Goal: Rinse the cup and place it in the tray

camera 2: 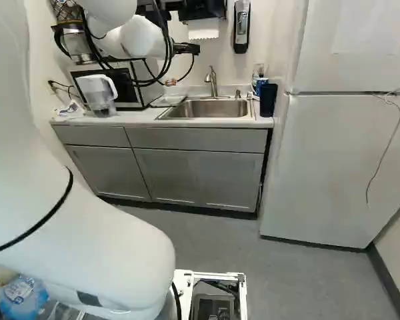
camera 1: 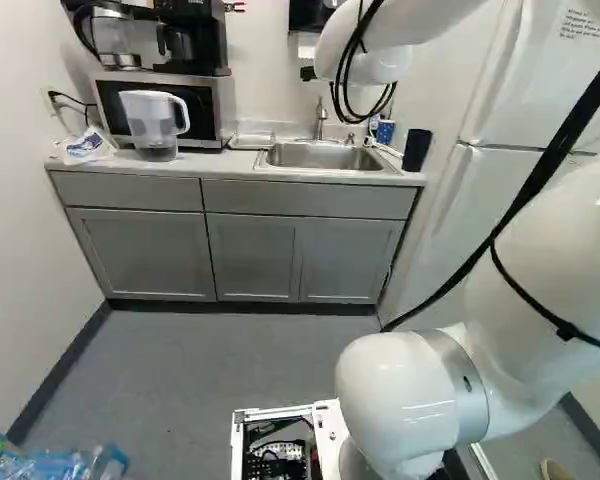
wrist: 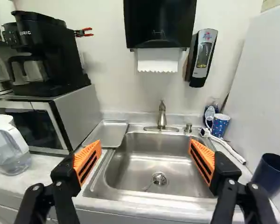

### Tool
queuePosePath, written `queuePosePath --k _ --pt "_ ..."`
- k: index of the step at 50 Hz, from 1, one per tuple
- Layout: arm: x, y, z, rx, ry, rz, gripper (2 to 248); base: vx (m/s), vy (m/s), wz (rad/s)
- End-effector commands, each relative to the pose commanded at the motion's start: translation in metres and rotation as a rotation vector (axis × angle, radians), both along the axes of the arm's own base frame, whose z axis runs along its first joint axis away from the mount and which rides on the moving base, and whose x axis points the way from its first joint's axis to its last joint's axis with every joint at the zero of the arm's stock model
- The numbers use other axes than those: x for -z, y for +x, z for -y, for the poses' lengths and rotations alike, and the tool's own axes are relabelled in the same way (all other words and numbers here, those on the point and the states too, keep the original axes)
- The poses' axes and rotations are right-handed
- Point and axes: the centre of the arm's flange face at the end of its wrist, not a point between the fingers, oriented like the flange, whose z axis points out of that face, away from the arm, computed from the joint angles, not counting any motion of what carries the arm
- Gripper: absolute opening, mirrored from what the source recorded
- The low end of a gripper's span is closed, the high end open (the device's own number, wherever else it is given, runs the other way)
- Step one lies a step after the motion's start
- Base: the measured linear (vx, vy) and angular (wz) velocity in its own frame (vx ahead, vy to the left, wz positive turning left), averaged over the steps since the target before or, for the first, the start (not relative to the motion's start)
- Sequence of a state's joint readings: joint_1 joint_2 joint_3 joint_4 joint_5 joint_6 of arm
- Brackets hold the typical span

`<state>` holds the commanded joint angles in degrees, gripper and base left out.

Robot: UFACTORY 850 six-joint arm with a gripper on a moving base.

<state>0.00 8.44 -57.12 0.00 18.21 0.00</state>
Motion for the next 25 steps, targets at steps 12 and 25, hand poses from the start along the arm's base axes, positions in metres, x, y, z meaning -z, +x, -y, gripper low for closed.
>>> queuePosePath --k 12,25 --pt "0.0 0.0 0.0 0.0 0.0 0.0 247 0.186 0.001 -0.01" --pt "0.0 0.0 0.0 0.0 0.0 0.0 247 0.156 0.003 -0.005"
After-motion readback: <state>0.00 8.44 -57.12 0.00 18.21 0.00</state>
